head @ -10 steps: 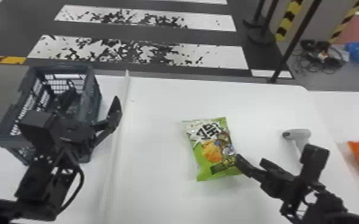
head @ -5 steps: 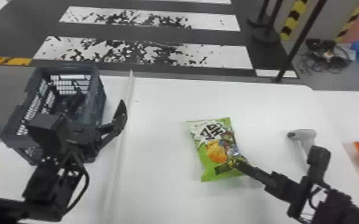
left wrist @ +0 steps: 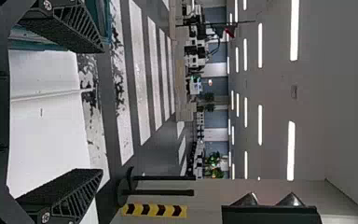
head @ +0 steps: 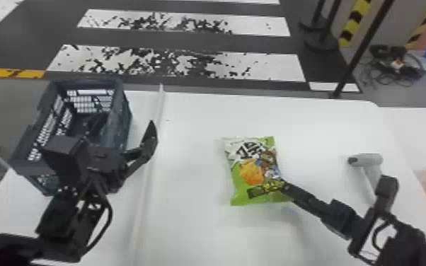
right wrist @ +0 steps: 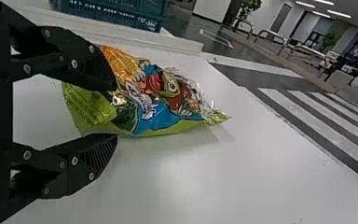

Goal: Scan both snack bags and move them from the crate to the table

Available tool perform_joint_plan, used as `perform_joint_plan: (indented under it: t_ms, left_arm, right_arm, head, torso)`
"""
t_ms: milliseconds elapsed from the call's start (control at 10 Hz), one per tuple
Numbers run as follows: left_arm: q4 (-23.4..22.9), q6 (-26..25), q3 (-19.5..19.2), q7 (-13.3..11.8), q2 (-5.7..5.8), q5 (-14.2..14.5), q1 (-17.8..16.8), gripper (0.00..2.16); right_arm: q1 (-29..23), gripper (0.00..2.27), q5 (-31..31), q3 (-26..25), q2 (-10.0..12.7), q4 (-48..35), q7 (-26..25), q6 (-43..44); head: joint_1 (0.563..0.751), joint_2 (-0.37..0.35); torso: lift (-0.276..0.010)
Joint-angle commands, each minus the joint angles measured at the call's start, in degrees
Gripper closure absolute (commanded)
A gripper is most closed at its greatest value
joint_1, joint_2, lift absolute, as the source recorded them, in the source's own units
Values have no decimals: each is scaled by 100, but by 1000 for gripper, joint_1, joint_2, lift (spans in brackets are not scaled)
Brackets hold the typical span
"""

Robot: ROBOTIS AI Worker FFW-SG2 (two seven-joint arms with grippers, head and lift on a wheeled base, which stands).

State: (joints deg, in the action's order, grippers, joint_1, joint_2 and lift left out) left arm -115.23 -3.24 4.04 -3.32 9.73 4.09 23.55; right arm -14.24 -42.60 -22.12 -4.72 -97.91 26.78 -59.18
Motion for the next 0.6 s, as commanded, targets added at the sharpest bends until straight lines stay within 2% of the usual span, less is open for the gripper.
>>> perform_joint_plan:
  t_ms: [0,500]
  left_arm:
    - [0,-7,0,-2,3,22,0,87]
    - [0,-7,-35,-2,21,101,27,87]
  right_arm:
    - [71,2253,-108,-73,-20,132,20,-231]
    - [150,2250,-327,-187,-91,123,231,-670]
  head:
    - [695,-27]
    - [695,-14]
  torso:
    - [-88]
    - [-88]
